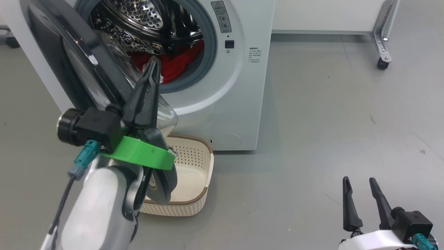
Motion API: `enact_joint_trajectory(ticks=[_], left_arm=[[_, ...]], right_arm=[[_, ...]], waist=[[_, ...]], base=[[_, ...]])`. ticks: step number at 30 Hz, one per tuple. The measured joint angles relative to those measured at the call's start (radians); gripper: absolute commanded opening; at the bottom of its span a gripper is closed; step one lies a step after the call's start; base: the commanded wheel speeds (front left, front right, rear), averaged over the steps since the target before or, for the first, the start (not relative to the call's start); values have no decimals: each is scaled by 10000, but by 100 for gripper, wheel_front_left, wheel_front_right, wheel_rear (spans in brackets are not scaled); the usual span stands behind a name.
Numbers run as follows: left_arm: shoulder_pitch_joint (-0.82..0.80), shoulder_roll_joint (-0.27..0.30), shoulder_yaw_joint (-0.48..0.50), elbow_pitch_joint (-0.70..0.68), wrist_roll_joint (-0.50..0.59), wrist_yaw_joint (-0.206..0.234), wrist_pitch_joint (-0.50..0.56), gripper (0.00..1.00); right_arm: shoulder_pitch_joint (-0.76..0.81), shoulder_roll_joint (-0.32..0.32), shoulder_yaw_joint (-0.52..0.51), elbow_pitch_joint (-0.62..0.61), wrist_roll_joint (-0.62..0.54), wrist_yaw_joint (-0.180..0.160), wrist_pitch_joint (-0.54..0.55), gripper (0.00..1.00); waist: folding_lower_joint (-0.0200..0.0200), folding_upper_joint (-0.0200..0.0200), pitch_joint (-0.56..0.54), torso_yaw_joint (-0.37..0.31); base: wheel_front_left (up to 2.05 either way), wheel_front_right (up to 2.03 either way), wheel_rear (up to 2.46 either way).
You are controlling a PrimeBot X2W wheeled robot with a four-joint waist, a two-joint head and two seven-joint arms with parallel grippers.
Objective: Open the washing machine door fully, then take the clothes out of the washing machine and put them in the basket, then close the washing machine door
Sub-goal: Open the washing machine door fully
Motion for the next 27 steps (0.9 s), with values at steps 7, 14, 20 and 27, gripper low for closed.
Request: enact_joint_trajectory(ticks=[7, 14, 20, 27], left_arm=[[810, -6, -780, 748, -316, -79, 951, 0], [1325, -8, -1198, 1248, -761, -75, 1492, 0], [1609, -8, -1335, 1687, -947, 29, 1755, 0], [1767, -8, -1337, 2111, -984, 199, 1873, 0]], right_arm=[[0, 102, -105, 8, 0, 8, 0, 100], [0, 169, -165, 36, -4, 69, -2, 100], [-3, 213, -105, 90, -29, 157, -2, 100], [-4, 261, -161, 123, -94, 222, 0, 100]], waist=[[0, 0, 41, -93], [0, 0, 80, -172], [0, 0, 115, -256], [0, 0, 188, -421]], base=[[0, 0, 0], [0, 0, 0], [0, 0, 0], [0, 0, 0]])
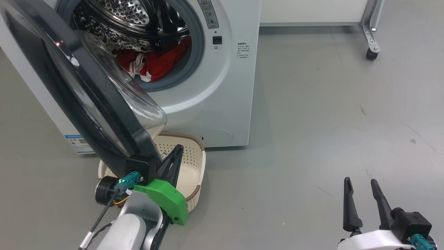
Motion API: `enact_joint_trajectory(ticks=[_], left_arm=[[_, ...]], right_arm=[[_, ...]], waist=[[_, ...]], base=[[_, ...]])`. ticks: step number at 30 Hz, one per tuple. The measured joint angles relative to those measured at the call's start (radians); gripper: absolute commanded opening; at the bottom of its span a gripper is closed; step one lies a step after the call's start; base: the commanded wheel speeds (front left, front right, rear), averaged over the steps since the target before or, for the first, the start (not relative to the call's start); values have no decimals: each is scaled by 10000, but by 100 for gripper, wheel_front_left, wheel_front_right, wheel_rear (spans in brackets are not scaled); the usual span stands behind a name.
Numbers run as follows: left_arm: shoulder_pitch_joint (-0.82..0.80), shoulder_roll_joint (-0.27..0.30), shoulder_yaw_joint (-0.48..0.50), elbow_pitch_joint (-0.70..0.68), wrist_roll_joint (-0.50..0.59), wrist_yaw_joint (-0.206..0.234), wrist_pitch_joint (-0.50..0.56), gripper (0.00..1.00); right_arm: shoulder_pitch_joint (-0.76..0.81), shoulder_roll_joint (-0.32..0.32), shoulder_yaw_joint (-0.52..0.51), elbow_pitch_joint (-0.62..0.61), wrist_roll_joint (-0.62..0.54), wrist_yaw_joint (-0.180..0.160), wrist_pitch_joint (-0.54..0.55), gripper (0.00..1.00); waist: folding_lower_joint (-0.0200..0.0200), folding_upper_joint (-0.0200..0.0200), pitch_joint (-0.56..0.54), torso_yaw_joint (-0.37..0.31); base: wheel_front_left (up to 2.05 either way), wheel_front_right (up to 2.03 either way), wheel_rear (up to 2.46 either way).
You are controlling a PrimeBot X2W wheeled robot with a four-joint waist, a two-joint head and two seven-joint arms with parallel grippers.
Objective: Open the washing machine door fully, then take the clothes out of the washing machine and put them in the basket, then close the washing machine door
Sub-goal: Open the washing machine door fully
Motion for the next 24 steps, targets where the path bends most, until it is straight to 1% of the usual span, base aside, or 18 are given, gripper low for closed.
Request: enact_joint_trajectory(ticks=[4, 12, 13, 15, 24], left_arm=[[2, 2, 153, 111, -75, 157, -4, 0], [-4, 0, 382, 558, -244, 278, -109, 0], [-6, -2, 412, 598, -244, 355, -142, 0], [-18, -4, 453, 656, -293, 387, -211, 0], [-83, -73, 416, 978, -320, 430, -384, 0]], right_arm=[[0, 52, 50, 23, -4, 23, 0, 100], [-2, 142, 27, 40, -19, 38, -2, 100], [-2, 153, 17, 40, -21, 50, 0, 100], [-3, 167, -13, 46, -21, 98, 0, 100], [-6, 247, -194, 79, -21, 98, 0, 100]], waist=[[0, 0, 59, -77], [0, 0, 158, -163], [0, 0, 166, -166], [0, 0, 179, -165], [0, 0, 160, 13]], base=[[0, 0, 0], [0, 0, 0], [0, 0, 0], [0, 0, 0], [0, 0, 0]])
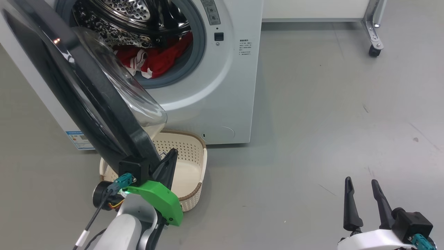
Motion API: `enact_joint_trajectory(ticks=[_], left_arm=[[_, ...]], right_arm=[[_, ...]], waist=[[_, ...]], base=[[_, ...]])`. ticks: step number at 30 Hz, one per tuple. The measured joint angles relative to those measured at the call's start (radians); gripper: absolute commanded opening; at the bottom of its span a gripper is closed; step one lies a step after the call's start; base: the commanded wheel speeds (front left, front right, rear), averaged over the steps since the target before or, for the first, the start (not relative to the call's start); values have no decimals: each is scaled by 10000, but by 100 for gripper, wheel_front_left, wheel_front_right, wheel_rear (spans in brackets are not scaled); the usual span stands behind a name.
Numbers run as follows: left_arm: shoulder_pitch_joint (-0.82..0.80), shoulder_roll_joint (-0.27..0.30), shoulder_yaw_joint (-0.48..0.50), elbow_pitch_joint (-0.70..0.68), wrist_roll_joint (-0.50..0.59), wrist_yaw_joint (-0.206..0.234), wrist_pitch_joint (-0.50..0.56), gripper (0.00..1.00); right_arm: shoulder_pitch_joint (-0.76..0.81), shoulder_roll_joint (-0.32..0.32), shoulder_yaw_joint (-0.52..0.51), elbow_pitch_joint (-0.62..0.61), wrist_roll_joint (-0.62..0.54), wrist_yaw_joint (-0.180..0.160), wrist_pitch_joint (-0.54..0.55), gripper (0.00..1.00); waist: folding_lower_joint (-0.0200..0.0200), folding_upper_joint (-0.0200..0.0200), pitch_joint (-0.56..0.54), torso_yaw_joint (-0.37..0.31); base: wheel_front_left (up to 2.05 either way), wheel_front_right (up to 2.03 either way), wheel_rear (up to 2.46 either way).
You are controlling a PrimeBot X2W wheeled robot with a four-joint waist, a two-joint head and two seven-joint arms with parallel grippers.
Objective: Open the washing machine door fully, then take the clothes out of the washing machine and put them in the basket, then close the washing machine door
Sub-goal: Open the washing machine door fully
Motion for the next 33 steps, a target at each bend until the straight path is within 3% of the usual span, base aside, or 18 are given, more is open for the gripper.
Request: enact_joint_trajectory(ticks=[33], left_arm=[[-103, -117, -205, 736, -433, 13, -640, 0]], right_arm=[[15, 127, -263, 38, -86, 259, 0, 100]], waist=[[0, 0, -279, 2430]], base=[[0, 0, 0]])
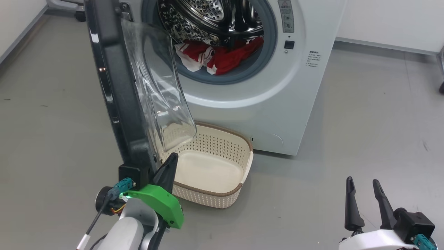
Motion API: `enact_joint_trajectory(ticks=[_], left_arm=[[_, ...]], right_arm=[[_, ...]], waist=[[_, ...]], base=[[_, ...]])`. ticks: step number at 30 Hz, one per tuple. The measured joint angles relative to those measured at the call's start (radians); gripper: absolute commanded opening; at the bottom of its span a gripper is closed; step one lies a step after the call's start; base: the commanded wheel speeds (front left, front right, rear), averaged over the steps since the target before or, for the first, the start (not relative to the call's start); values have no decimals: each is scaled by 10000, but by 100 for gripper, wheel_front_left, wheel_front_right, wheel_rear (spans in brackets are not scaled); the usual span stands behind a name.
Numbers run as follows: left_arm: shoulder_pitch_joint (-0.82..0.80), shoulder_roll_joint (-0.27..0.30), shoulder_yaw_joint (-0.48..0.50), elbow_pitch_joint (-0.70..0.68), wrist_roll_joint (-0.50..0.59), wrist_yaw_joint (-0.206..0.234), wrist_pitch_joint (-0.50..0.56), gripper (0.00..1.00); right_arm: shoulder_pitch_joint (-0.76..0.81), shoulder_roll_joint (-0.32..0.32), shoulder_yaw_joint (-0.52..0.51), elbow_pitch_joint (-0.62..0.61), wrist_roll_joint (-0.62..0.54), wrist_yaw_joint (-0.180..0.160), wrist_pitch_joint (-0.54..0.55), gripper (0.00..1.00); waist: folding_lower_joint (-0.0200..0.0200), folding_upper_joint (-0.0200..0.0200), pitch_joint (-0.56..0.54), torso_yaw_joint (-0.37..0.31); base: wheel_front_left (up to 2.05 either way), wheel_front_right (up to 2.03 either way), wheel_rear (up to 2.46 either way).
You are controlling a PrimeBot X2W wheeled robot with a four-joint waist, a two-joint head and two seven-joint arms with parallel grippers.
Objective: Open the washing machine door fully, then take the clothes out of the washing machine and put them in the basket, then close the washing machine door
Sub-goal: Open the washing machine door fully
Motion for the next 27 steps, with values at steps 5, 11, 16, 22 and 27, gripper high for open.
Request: enact_joint_trajectory(ticks=[5, 11, 16, 22, 27], left_arm=[[1, 15, 159, 2, -69, 63, -21, 0], [3, 73, 274, 12, -102, 125, -109, 0], [15, 173, 489, 10, -176, 178, -228, 0], [65, 483, 955, 6, -336, 351, -372, 0], [105, 560, 1195, -6, -359, 399, -462, 0]], right_arm=[[0, 52, 6, 4, -2, 17, 0, 100], [1, 81, -10, 29, -2, 31, 0, 100], [1, 113, 2, 58, -15, 58, 0, 100], [0, 136, 56, 123, -77, 150, 0, 100], [0, 138, 46, 165, -82, 165, 0, 100]], waist=[[0, 0, 0, 327], [0, 0, 28, 561], [0, 0, 58, 753], [0, 0, 99, 842], [0, 0, 158, 909]], base=[[0, 0, 0], [0, 0, 0], [0, 0, 0], [0, 0, 0], [0, 0, 0]])
